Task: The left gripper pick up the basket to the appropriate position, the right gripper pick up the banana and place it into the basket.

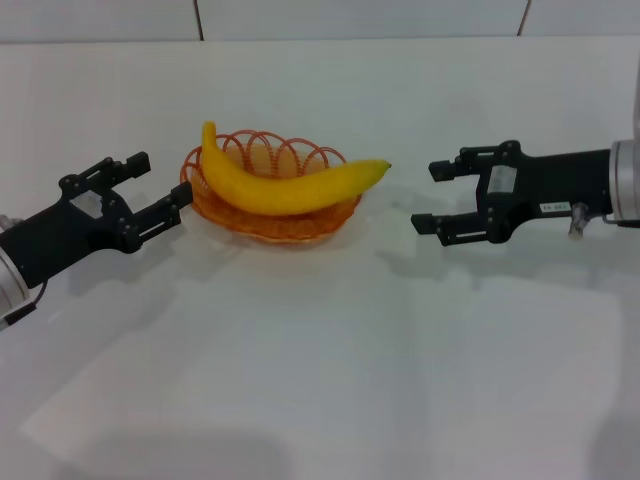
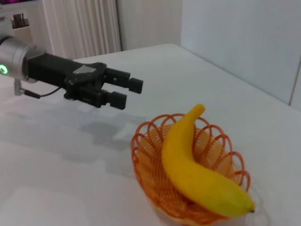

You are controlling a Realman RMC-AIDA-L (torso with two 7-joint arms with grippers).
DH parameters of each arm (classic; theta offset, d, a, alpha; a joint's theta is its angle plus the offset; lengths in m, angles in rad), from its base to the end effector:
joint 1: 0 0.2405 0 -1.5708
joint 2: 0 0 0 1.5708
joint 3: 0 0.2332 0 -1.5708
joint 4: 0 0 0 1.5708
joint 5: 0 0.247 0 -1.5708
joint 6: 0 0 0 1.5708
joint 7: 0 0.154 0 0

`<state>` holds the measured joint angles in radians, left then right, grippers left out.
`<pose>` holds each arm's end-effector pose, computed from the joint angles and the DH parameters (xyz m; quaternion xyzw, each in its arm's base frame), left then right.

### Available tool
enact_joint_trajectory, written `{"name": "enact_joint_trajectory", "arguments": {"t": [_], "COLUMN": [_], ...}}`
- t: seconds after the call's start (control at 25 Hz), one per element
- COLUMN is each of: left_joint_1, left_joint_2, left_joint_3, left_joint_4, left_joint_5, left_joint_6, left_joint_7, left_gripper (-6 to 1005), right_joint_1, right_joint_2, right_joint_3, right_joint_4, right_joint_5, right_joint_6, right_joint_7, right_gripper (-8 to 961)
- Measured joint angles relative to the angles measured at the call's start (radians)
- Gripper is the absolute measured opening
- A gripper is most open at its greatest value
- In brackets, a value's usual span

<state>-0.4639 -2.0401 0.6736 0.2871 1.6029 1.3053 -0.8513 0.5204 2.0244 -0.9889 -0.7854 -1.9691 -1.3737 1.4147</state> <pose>-0.3204 0.3437 -0.0193 -0.8779 -0.2024 -0.2866 0.3259 0.2529 0.3819 0.0061 -0.9701 0.1404 0.1204 0.1570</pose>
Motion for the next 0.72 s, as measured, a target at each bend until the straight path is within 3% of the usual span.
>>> {"name": "enact_joint_trajectory", "arguments": {"t": [0.72], "left_joint_1": [0.001], "left_joint_2": [0.000], "left_joint_3": [0.001], "left_joint_4": [-0.002], "left_joint_5": [0.005], "left_joint_6": [-0.004], "left_joint_7": [0.008], "left_gripper": [739], "right_joint_1": [-0.002], "right_joint_2": [0.000], "right_joint_3": [0.010], "right_joint_4": [0.028], "right_joint_5": [0.000], "right_joint_6": [0.004], "right_joint_7": [-0.009], "right_gripper": [776]}}
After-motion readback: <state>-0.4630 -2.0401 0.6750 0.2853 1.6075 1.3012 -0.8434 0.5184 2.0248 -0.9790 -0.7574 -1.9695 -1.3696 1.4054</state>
